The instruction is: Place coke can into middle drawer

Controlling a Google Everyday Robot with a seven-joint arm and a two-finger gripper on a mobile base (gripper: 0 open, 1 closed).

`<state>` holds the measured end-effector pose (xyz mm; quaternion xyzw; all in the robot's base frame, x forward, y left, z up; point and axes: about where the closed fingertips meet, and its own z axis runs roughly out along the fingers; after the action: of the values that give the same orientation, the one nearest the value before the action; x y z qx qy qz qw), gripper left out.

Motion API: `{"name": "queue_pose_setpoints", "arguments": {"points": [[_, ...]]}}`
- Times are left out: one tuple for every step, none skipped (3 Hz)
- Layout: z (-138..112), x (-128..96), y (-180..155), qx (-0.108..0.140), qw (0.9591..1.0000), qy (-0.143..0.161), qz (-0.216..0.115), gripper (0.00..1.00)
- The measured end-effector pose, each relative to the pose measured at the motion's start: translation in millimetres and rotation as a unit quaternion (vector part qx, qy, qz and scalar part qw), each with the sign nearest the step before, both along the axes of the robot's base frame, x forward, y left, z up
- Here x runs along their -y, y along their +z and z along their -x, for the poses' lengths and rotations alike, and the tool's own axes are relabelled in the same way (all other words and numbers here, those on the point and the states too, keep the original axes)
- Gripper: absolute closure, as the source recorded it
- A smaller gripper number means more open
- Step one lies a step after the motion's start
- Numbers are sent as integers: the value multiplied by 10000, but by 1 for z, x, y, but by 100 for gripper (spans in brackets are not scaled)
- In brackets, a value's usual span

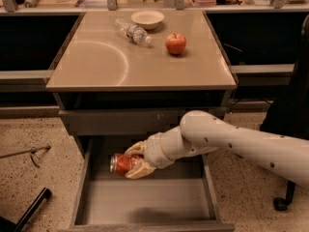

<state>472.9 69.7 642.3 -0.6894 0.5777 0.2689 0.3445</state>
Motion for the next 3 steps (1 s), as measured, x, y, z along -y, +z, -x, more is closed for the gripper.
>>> {"name": "queue_pose_setpoints", "arguments": {"points": [[7, -4, -73, -43, 9999, -123, 76, 100], [7, -4, -73, -43, 9999, -123, 77, 100], [7, -9, -110, -136, 9992, -308, 205, 100]]}}
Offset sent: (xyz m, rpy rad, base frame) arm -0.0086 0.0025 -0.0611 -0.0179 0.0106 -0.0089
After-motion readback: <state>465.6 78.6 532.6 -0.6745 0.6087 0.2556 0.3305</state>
